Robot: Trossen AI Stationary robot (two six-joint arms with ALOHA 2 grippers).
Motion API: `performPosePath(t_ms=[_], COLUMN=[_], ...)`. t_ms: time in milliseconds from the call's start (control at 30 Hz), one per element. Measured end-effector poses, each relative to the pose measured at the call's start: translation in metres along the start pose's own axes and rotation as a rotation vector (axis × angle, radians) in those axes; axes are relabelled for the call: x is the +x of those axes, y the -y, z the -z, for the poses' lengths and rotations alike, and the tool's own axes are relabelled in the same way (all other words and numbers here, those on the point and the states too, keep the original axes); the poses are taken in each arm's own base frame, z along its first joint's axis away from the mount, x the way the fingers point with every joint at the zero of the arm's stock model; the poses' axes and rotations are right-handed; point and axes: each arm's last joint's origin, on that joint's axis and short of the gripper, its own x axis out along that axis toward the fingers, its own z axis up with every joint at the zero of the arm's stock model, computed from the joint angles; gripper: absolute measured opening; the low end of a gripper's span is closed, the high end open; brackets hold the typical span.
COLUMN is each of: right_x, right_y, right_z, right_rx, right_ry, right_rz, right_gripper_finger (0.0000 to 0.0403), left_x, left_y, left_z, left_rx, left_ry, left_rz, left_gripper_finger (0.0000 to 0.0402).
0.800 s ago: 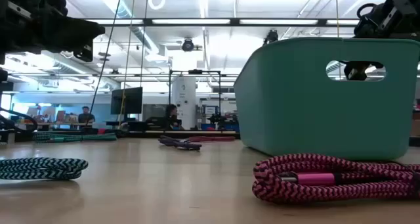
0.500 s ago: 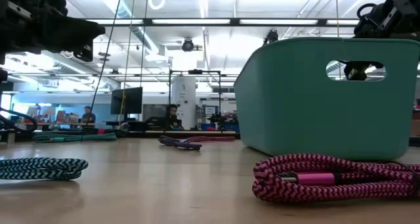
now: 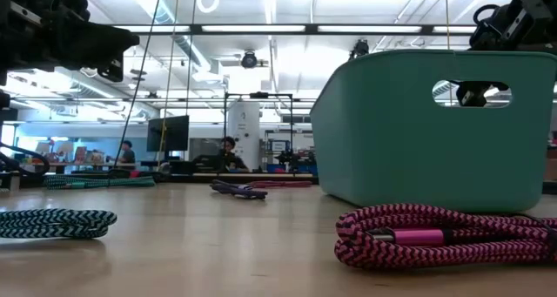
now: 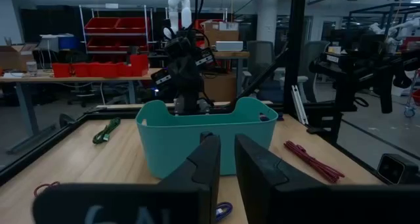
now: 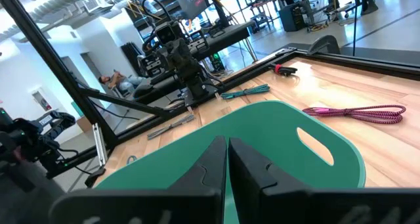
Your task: Pick and place USB-C Cables
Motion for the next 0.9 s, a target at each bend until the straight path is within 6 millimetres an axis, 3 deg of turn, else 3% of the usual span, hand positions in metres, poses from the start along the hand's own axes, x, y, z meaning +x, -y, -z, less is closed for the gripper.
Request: performPosePath(t_ms=[400, 500, 633, 900], right_x=[0.0, 0.0, 0.0, 0.0], right_y=[0.0, 0.0, 0.0, 0.0], right_z=[0.0, 0.0, 0.0, 0.0], right_rx=[0.0, 0.0, 0.0, 0.0], right_ry=[0.0, 0.0, 0.0, 0.001], right_rz=[0.0, 0.0, 0.0, 0.0], right_gripper_finger=[0.0023, 0.0023, 0.0023, 0.0023], left_x=[0.0, -0.002, -0.007, -0.008], left_y=[0.0, 0.0, -0.005, -0.016], left_z=[-0.006, -0.019, -0.033, -0.037], left_rx=[0.009, -0.142, -0.409, -0.66], left_ry=[0.063, 0.201, 0.402, 0.598], left_rz=[0.001, -0.017, -0.163, -0.486], left_gripper_finger=[0.0049, 0.0048, 0.0048, 0.0048])
